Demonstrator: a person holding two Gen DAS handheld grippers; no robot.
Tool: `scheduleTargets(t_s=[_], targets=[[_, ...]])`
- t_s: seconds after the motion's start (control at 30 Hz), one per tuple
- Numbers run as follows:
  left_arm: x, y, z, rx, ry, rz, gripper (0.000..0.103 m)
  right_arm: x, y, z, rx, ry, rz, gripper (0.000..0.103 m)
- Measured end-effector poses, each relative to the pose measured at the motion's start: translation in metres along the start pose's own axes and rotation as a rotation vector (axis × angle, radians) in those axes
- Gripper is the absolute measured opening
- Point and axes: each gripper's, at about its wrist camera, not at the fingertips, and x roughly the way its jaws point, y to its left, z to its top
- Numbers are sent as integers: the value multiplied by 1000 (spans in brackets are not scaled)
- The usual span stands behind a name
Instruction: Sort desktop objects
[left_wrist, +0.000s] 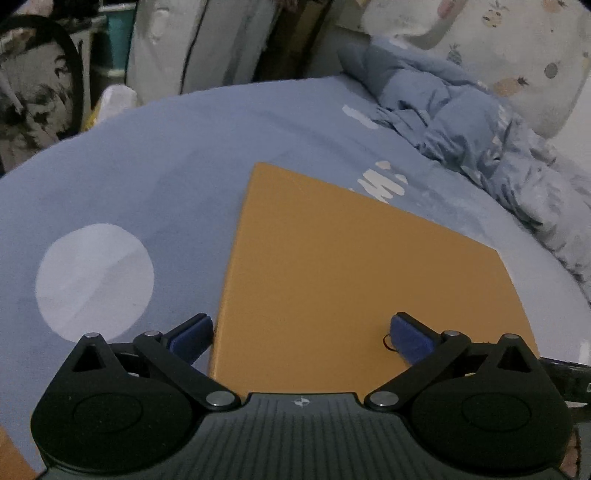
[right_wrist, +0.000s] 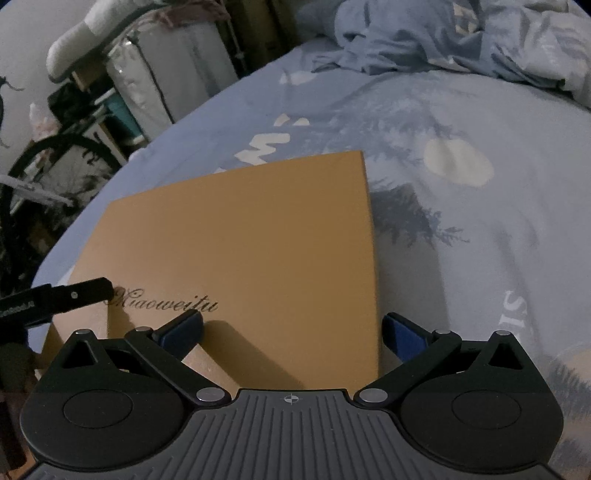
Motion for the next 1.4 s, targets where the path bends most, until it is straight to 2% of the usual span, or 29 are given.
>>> scheduleTargets(t_s=[0.27, 0.57, 1.03, 1.4], targets=[[-4, -17, -3, 21, 0, 69, 103, 0, 6, -1, -12, 0, -27, 103], [-14, -31, -4, 18, 21, 84, 103, -16, 7, -1, -5, 28, -49, 103], [-61, -67, 10, 41, -41, 66, 103, -85, 12, 9, -28, -44, -58, 103], [-107, -107, 21, 80, -101, 48, 103, -158, 8, 13, -14, -128, -55, 103]])
